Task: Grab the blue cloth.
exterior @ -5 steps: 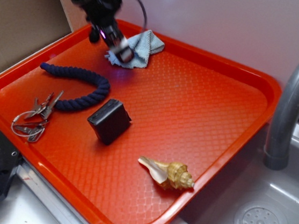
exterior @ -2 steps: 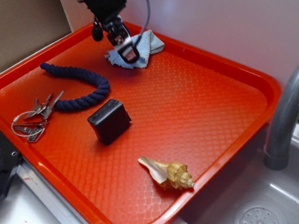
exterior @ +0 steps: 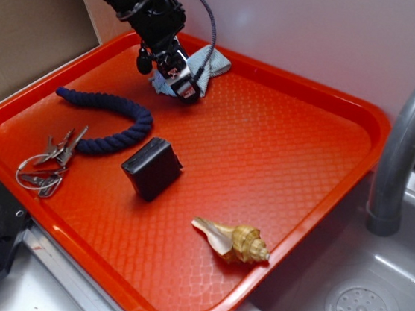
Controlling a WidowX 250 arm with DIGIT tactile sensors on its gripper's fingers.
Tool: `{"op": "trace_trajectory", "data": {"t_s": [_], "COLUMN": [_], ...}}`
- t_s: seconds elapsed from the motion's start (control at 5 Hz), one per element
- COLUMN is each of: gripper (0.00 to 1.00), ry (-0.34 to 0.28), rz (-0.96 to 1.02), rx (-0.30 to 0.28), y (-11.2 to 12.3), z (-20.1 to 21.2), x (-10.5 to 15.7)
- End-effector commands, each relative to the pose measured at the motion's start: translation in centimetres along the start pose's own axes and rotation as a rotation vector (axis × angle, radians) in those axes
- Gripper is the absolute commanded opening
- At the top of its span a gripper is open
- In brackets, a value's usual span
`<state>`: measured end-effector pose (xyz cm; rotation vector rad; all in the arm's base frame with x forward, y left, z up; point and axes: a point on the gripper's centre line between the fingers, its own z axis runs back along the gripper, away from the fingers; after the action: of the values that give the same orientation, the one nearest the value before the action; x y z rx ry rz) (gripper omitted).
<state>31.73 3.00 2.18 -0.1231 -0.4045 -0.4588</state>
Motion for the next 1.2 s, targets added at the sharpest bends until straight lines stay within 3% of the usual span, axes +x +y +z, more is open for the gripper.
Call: {"op": "trace_trajectory", "data": {"t_s": [0.0,0.2,0.4,0.6,0.8,1.0], "gripper": [0.0,0.0,0.0,0.0,0.0,0.0], "ry": [-0.002,0.02,0.214,0.317,0.384,0.368], "rz": [0.006,0.01,0.129,0.357,0.481,0.498], "rx": [0.027,0.073,0.246,0.215,0.271,0.251], "y": [0.6,0.5,0.3,-2.5,-4.3,-4.3], "z": [1.1,1.4,5.7,11.6,17.3,23.0], "x": [-0.6,-0.7,-1.2,-2.0,-2.2,-3.0]}}
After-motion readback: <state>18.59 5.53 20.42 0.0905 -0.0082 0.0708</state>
